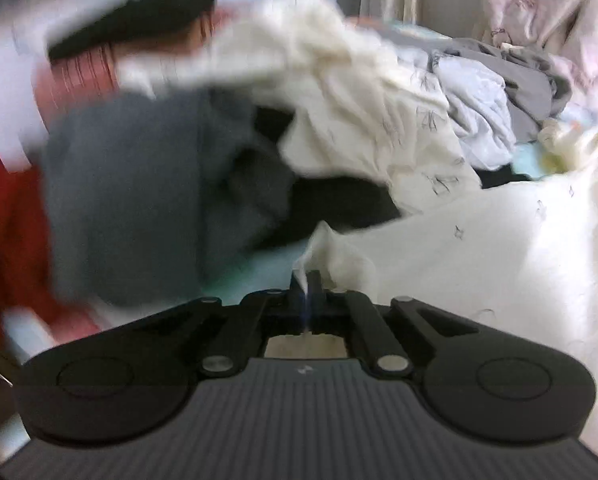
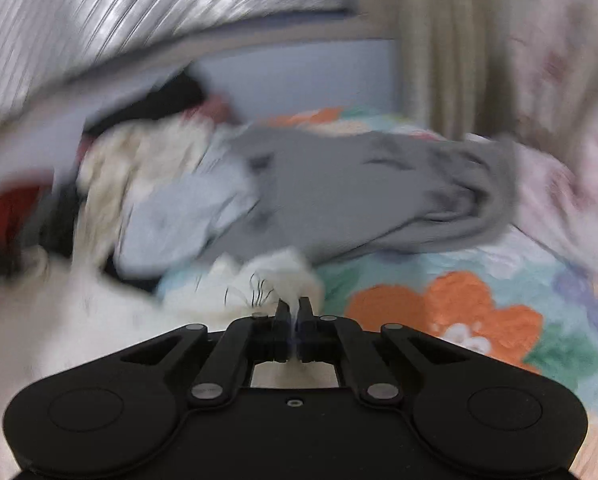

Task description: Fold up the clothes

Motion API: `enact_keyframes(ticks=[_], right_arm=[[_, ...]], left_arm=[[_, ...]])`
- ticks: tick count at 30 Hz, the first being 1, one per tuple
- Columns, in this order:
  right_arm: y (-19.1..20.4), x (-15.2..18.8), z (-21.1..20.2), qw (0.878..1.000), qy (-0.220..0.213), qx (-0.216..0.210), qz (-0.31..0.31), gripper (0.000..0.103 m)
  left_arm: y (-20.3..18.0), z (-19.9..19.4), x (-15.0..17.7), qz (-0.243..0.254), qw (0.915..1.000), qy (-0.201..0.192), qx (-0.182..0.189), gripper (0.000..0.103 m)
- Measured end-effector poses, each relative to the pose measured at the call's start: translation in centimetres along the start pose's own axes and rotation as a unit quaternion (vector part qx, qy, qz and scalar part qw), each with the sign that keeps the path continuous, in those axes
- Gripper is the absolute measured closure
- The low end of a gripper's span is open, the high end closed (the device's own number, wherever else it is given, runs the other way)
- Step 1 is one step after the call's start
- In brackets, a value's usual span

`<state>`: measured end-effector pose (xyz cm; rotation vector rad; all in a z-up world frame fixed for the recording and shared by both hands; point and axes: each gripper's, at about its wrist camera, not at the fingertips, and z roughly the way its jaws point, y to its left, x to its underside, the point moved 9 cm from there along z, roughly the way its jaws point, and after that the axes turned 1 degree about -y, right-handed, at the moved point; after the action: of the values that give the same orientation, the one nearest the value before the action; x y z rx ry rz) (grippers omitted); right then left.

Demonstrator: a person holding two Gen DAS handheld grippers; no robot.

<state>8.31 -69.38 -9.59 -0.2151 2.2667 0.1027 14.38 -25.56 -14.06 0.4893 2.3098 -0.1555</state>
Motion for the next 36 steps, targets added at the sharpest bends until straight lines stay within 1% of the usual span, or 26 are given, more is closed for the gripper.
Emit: enact_keyframes(ticks=[2, 4, 5, 7, 9, 10, 11, 12, 13, 15, 16, 17, 18, 19, 21, 22, 23, 24, 26, 27, 29, 32, 33, 34, 36], right_arm=[[-1.7, -0.2, -0.1, 0.999, -0.008, -0.001, 0.044, 0.100], [-3.5, -0.3, -0.1, 0.996, -0.016, -0.001, 0.088, 0.097], [-4.3, -0.4, -0.2, 0.994, -0.019, 0.000, 0.111, 0.086], [-5.8, 0.5, -0.3, 0.988, -0.011, 0.020, 0.155, 0.080], [-5.9, 1.2, -1.7, 0.980, -0.014, 0.011, 0.198, 0.080], [-5.9, 1.6, -2.4, 0.976, -0.016, 0.008, 0.217, 0.074], [-5.2, 1.8, -3.6, 0.977, -0.019, 0.013, 0.213, 0.067], [-4.6, 2.1, -4.7, 0.977, -0.022, 0.017, 0.209, 0.064], [-3.5, 2.4, -6.3, 0.979, -0.028, 0.011, 0.201, 0.062], [-1.2, 3.1, -9.3, 0.982, -0.039, -0.001, 0.185, 0.062], [0.5, 3.9, -11.0, 0.985, -0.043, -0.025, 0.164, 0.062], [2.3, 4.7, -12.7, 0.987, -0.047, -0.048, 0.144, 0.062], [4.1, 6.2, -14.4, 0.990, -0.042, -0.052, 0.124, 0.062], [5.0, 7.4, -15.8, 0.992, -0.039, -0.039, 0.112, 0.062], [6.6, 10.4, -19.0, 0.994, -0.031, -0.015, 0.107, 0.061], [7.0, 11.7, -20.4, 0.993, -0.028, -0.007, 0.118, 0.058], [7.4, 12.9, -21.8, 0.990, -0.031, -0.003, 0.140, 0.051], [7.8, 14.0, -23.1, 0.986, -0.034, 0.002, 0.161, 0.047], [8.8, 15.9, -25.6, 0.980, -0.045, 0.009, 0.191, 0.046], [9.4, 16.6, -26.7, 0.978, -0.053, 0.011, 0.200, 0.045], [10.2, 17.5, -28.2, 0.977, -0.054, 0.021, 0.205, 0.045], [11.5, 17.4, -30.5, 0.980, -0.051, 0.038, 0.188, 0.045], [12.0, 17.1, -31.3, 0.981, -0.052, 0.041, 0.182, 0.045], [12.5, 17.0, -32.0, 0.982, -0.053, 0.043, 0.175, 0.045], [13.7, 16.1, -33.8, 0.985, -0.060, 0.045, 0.158, 0.045]], left_arm=[[1.0, 0.1, 0.2, -0.026, 0.9996, 0.009, -0.005, 0.102], [1.8, 0.7, 0.8, -0.028, 0.9988, 0.025, -0.030, 0.102], [1.9, 1.0, 1.1, -0.023, 0.9986, 0.027, -0.041, 0.102], [2.1, 1.1, 1.6, -0.015, 0.9979, 0.025, -0.058, 0.102], [2.1, 0.7, 1.6, -0.019, 0.9969, 0.019, -0.074, 0.099], [2.1, 0.5, 1.7, -0.021, 0.9963, 0.015, -0.082, 0.099], [2.1, 0.0, 1.7, -0.028, 0.9964, 0.011, -0.080, 0.097], [2.2, -0.4, 1.8, -0.038, 0.9965, 0.007, -0.074, 0.097], [2.2, -0.9, 1.8, -0.047, 0.9965, 0.003, -0.069, 0.094], [2.1, -2.0, 2.0, -0.070, 0.9960, -0.006, -0.055, 0.084], [1.9, -2.7, 2.3, -0.080, 0.9956, -0.012, -0.047, 0.071], [1.6, -3.5, 2.7, -0.084, 0.9955, -0.018, -0.041, 0.055], [1.2, -4.4, 3.4, -0.078, 0.9961, -0.022, -0.036, 0.050], [0.6, -5.1, 4.3, -0.066, 0.9971, -0.018, -0.033, 0.047], [-0.3, -6.5, 6.1, -0.042, 0.9988, -0.006, -0.026, 0.047], [-0.8, -7.3, 7.1, -0.031, 0.9993, -0.001, -0.022, 0.047], [-1.1, -8.4, 8.1, -0.025, 0.9996, -0.001, -0.014, 0.046], [-1.4, -9.4, 8.9, -0.021, 0.9998, -0.003, -0.005, 0.045], [-1.7, -11.4, 10.3, -0.014, 0.9999, -0.006, 0.006, 0.039], [-1.7, -12.4, 10.8, -0.010, 0.9999, -0.009, 0.008, 0.039], [-1.3, -14.2, 11.5, -0.005, 0.9999, -0.014, 0.005, 0.038], [-0.2, -16.8, 12.2, -0.007, 0.9996, -0.026, 0.007, 0.036], [0.3, -17.6, 12.4, -0.005, 0.9996, -0.027, 0.010, 0.034], [0.9, -18.3, 12.7, -0.002, 0.9996, -0.026, 0.015, 0.028], [3.5, -20.4, 13.5, -0.005, 0.9992, -0.040, 0.003, 0.028]])
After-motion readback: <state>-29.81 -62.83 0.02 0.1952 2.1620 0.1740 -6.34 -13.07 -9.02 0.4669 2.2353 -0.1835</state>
